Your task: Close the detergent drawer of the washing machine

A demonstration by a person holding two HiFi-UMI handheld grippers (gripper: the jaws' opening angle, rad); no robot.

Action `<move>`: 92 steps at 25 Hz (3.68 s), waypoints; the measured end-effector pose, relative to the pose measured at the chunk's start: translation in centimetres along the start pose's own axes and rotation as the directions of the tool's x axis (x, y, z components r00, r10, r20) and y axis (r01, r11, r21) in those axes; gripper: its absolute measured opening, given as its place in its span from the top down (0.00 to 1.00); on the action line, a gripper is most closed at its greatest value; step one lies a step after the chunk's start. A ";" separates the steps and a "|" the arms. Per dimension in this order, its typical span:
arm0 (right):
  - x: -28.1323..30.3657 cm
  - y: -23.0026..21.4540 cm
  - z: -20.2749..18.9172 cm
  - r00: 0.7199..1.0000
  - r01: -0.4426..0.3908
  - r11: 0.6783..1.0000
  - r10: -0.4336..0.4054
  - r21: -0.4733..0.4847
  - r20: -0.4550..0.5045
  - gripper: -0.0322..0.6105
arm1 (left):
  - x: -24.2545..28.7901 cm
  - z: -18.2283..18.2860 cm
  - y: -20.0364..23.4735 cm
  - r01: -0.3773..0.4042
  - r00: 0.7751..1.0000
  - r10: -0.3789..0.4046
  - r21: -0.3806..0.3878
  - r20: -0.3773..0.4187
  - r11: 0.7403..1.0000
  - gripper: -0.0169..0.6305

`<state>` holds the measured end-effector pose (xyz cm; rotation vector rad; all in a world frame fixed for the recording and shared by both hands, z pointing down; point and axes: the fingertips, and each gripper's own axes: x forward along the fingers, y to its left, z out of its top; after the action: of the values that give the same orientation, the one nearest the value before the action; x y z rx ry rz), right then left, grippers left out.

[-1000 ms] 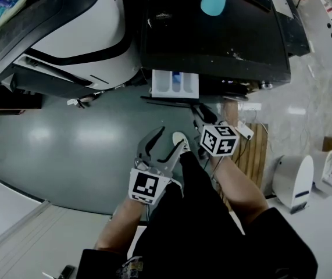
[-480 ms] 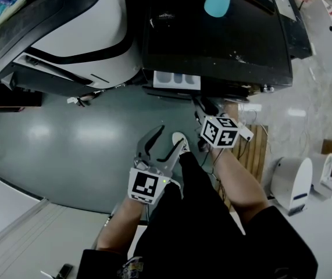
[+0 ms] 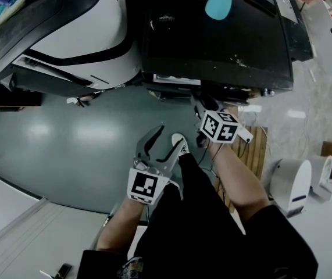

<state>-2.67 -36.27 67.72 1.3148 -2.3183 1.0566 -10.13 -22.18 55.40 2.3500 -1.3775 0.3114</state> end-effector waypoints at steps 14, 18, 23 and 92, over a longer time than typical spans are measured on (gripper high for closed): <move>1.4 -0.6 1.3 1.000 0.023 0.998 -0.023 0.050 0.006 0.70 | 1.0 0.8 1.1 -0.002 1.000 0.002 -0.002 0.005 1.000 0.60; 1.6 -0.6 1.6 1.000 0.025 0.997 -0.026 0.067 0.010 0.70 | 1.3 1.0 1.4 -0.001 1.000 0.001 0.000 0.006 1.000 0.60; 1.8 -0.7 1.4 0.999 0.037 0.996 -0.038 0.080 0.007 0.70 | 1.8 1.3 1.6 0.003 1.000 -0.003 0.001 0.006 1.000 0.60; -40.8 18.6 -0.3 0.856 -0.234 0.817 0.430 -0.526 0.288 0.95 | -21.9 4.3 -18.0 -0.124 0.966 0.106 0.063 0.236 0.990 0.97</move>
<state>4.32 -4.47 36.91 0.9998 -2.9424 0.2422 -5.19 0.92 39.18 2.4359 -1.6418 0.1264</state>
